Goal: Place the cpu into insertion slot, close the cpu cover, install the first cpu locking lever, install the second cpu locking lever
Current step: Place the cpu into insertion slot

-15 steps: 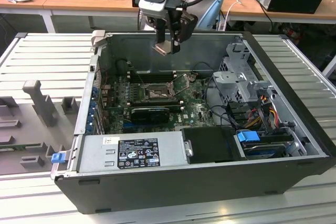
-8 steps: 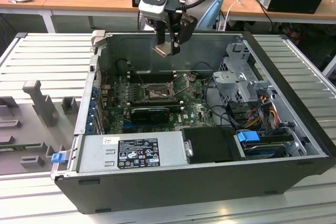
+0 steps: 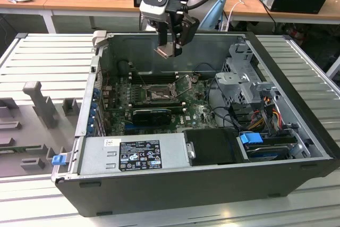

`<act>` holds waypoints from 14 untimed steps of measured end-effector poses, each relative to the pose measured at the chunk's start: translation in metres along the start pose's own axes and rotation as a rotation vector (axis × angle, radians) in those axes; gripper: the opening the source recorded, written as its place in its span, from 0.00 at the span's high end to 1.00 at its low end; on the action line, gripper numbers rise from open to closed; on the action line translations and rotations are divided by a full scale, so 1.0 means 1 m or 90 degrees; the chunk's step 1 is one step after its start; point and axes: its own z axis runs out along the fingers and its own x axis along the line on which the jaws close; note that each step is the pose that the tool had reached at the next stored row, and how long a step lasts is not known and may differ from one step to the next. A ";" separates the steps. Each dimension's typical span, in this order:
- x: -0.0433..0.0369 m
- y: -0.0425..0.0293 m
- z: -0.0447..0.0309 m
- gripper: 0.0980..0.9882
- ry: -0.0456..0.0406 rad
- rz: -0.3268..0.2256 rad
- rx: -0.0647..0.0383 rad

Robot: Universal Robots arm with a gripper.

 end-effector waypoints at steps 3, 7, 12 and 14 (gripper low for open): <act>0.0000 0.0000 0.0004 0.52 -0.0008 0.009 0.000; 0.0000 -0.0001 0.0012 0.52 -0.0020 0.023 0.000; 0.0000 -0.0002 0.0020 0.52 -0.0035 0.040 -0.001; 0.0000 -0.0002 0.0023 0.52 -0.0039 0.044 -0.001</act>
